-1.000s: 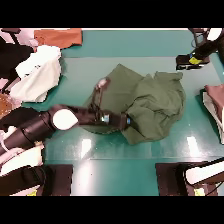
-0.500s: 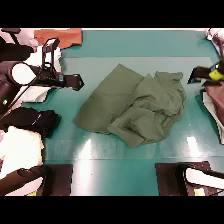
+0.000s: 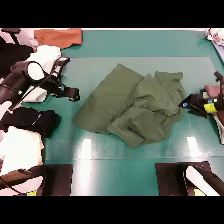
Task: Fold the shirts.
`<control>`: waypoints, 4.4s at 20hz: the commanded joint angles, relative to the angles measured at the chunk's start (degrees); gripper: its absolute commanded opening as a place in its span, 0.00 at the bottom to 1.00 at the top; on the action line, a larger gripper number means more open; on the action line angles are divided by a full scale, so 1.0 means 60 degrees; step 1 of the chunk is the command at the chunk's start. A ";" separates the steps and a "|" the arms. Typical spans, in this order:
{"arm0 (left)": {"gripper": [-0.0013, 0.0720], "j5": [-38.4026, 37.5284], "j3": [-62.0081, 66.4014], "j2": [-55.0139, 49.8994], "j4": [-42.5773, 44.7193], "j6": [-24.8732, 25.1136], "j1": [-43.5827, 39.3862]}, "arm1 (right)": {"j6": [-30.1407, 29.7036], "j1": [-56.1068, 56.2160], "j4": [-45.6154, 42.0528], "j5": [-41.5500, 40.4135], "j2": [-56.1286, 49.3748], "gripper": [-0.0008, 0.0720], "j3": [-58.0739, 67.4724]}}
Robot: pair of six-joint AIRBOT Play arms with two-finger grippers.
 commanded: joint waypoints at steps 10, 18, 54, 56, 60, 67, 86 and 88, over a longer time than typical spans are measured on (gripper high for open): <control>0.98 -0.1045 -0.0845 -0.1661 -0.2787 0.2652 0.1738 | -0.0350 0.0393 0.0532 0.0022 0.0692 0.95 -0.2167; 0.98 -0.0273 -0.1581 -0.1887 -0.2965 0.3359 0.1738 | -0.0532 0.0597 0.1224 0.0011 0.0692 0.95 -0.2164; 0.05 0.0466 -0.0044 -0.2226 -0.3446 0.2557 0.0364 | -0.1377 0.0342 -0.0532 0.0007 -0.1632 0.95 -0.2739; 0.05 0.0535 -0.0044 -0.2226 -0.3610 0.2557 0.0364 | -0.1530 0.0339 -0.0339 -0.0634 -0.1730 0.95 -0.3479; 0.05 0.0714 -0.0044 -0.2226 -0.3668 0.2397 0.0364 | -0.2116 0.0350 0.1402 -0.1953 -0.1104 0.95 -0.4408; 0.05 0.1195 -0.0040 -0.2226 -0.4404 0.2069 0.0364 | -0.1654 0.1209 0.2229 -0.3344 -0.0051 0.28 -0.4666; 0.05 0.2575 0.2011 0.3366 -0.2025 -0.3071 0.0364 | -0.1260 0.2098 0.0375 0.0565 0.1031 0.03 0.5581; 0.05 0.2277 0.3366 0.4251 -0.1300 -0.3861 0.0364 | -0.1111 0.2157 -0.0474 0.1188 0.0838 0.03 0.8127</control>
